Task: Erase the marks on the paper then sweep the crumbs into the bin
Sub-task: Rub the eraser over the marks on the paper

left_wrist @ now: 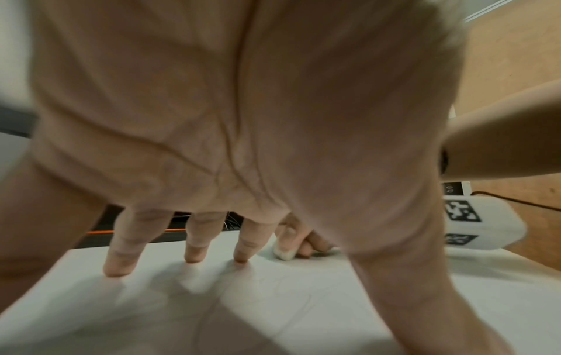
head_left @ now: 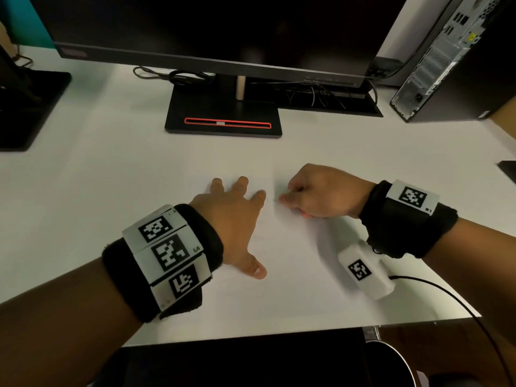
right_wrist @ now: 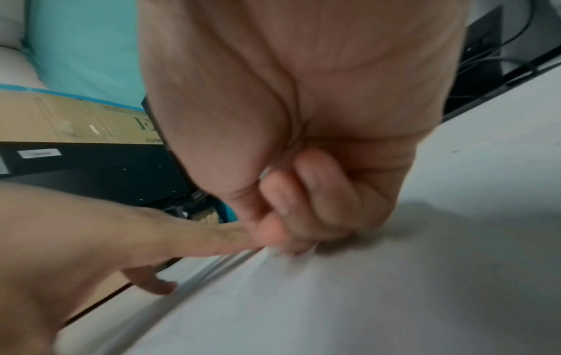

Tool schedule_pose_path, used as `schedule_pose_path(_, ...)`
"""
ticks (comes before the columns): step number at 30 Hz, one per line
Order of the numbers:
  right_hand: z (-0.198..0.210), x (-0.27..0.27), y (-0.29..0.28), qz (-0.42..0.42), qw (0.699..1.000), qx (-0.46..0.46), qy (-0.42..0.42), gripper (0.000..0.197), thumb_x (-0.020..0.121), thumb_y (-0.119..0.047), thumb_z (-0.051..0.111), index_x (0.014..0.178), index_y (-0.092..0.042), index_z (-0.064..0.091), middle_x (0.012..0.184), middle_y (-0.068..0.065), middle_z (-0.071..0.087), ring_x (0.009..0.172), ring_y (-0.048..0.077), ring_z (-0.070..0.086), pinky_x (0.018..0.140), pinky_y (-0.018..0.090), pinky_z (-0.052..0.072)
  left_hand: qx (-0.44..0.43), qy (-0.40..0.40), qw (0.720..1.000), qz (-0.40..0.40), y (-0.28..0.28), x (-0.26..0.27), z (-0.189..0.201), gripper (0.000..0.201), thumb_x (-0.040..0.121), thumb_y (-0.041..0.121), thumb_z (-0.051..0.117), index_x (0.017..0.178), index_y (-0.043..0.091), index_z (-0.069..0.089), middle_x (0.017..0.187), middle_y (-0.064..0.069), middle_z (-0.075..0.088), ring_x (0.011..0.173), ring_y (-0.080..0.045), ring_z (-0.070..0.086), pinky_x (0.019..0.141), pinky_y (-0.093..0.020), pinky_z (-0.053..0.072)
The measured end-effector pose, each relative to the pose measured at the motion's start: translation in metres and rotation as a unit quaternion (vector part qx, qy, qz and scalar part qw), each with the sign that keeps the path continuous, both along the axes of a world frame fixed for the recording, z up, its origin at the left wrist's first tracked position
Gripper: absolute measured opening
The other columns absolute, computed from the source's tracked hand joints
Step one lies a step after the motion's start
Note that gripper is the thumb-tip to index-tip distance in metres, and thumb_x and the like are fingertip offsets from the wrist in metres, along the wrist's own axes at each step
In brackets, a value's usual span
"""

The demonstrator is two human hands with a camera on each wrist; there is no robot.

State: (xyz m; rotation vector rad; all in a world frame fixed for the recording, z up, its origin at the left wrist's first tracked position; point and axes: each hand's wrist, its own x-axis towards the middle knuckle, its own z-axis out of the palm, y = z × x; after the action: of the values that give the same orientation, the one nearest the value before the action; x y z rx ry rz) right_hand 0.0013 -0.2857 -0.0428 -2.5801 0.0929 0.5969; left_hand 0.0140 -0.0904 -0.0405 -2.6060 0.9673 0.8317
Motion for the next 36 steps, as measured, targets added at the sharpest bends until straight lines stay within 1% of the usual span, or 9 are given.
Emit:
schedule_pose_path(2, 0.000, -0.002, 0.004, 0.013, 0.998, 0.031, 0.045, 0.044, 0.099, -0.034, 0.059, 0.076, 0.001, 0.068, 0.060, 0.008, 0.061, 0.049, 0.019, 0.048, 0.048, 0.024, 0.044, 0.002, 0.002, 1.000, 0.000, 0.000, 0.000, 0.000, 0.133, 0.065, 0.080, 0.070, 0.158, 0.027, -0.008, 0.166, -0.003, -0.012, 0.150, -0.041, 0.003, 0.105, -0.050, 0.042)
schedule_pose_path(6, 0.003, 0.008, -0.004, -0.039, 0.999, 0.006, -0.003, 0.042, 0.099, -0.032, 0.058, 0.073, -0.002, 0.069, 0.060, 0.005, 0.061, 0.049, 0.019, 0.050, 0.052, 0.025, 0.044, 0.001, 0.002, 1.000, 0.000, 0.001, 0.000, 0.001, 0.136, 0.064, 0.081, 0.069, 0.158, 0.020, -0.007, 0.166, -0.002, -0.011, 0.151, -0.040, 0.003, 0.107, -0.051, 0.041)
schedule_pose_path(11, 0.001, 0.006, 0.001, -0.022, 0.998, 0.044, 0.035, 0.037, 0.098, -0.031, 0.061, 0.073, -0.005, 0.068, 0.060, 0.005, 0.058, 0.048, 0.018, 0.046, 0.046, 0.023, 0.042, -0.007, 0.004, 1.000, 0.002, 0.003, 0.000, 0.001, 0.134, 0.065, 0.081, 0.069, 0.158, 0.016, -0.003, 0.166, -0.001, -0.006, 0.150, -0.038, 0.007, 0.106, -0.050, 0.043)
schedule_pose_path(14, 0.001, 0.012, -0.003, -0.057, 0.998, 0.019, -0.009, 0.040, 0.097, -0.030, 0.059, 0.069, -0.003, 0.067, 0.059, 0.006, 0.059, 0.048, 0.018, 0.048, 0.047, 0.023, 0.042, -0.006, 0.006, 1.000, 0.003, 0.003, -0.001, 0.001, 0.135, 0.065, 0.080, 0.069, 0.158, 0.016, -0.004, 0.166, 0.000, -0.009, 0.151, -0.038, 0.004, 0.107, -0.050, 0.042)
schedule_pose_path(18, 0.001, 0.010, 0.004, -0.027, 0.997, 0.050, 0.046, 0.038, 0.098, -0.031, 0.061, 0.071, -0.004, 0.067, 0.060, 0.006, 0.058, 0.045, 0.016, 0.044, 0.044, 0.022, 0.040, -0.004, 0.006, 1.000, 0.001, 0.003, 0.000, 0.002, 0.135, 0.065, 0.081, 0.069, 0.158, 0.016, -0.004, 0.166, -0.001, -0.008, 0.151, -0.038, 0.004, 0.106, -0.049, 0.043)
schedule_pose_path(21, 0.003, 0.016, 0.001, -0.063, 0.997, 0.034, 0.004, 0.039, 0.098, -0.031, 0.060, 0.070, -0.005, 0.067, 0.062, 0.007, 0.059, 0.049, 0.017, 0.047, 0.046, 0.023, 0.042, 0.000, 0.004, 1.000, 0.000, 0.002, 0.000, 0.002, 0.135, 0.065, 0.081, 0.069, 0.158, 0.017, -0.005, 0.166, 0.000, -0.009, 0.151, -0.038, 0.003, 0.106, -0.050, 0.044)
schedule_pose_path(24, 0.002, 0.016, 0.006, -0.032, 0.998, 0.040, 0.040, 0.038, 0.097, -0.030, 0.060, 0.075, -0.001, 0.069, 0.062, 0.007, 0.059, 0.048, 0.017, 0.046, 0.045, 0.023, 0.041, -0.003, 0.005, 1.000, 0.002, 0.003, -0.001, 0.002, 0.134, 0.065, 0.081, 0.068, 0.158, 0.017, -0.005, 0.166, 0.000, -0.010, 0.151, -0.038, 0.002, 0.106, -0.049, 0.042)
schedule_pose_path(33, 0.001, 0.016, 0.008, -0.032, 0.996, 0.056, 0.056, 0.037, 0.097, -0.032, 0.061, 0.072, -0.006, 0.069, 0.062, 0.007, 0.060, 0.050, 0.017, 0.048, 0.047, 0.025, 0.043, -0.001, 0.006, 1.000, 0.001, 0.003, -0.001, 0.002, 0.134, 0.066, 0.081, 0.068, 0.158, 0.017, -0.006, 0.166, 0.000, -0.011, 0.151, -0.038, 0.000, 0.105, -0.051, 0.042)
schedule_pose_path(36, 0.001, 0.018, 0.006, -0.063, 0.997, 0.048, 0.014, 0.038, 0.097, -0.031, 0.059, 0.069, -0.008, 0.068, 0.062, 0.008, 0.062, 0.053, 0.019, 0.050, 0.049, 0.025, 0.044, 0.000, 0.002, 1.000, -0.001, 0.003, -0.001, 0.001, 0.135, 0.066, 0.081, 0.067, 0.158, 0.017, -0.006, 0.166, -0.001, -0.012, 0.151, -0.039, 0.000, 0.106, -0.051, 0.042)
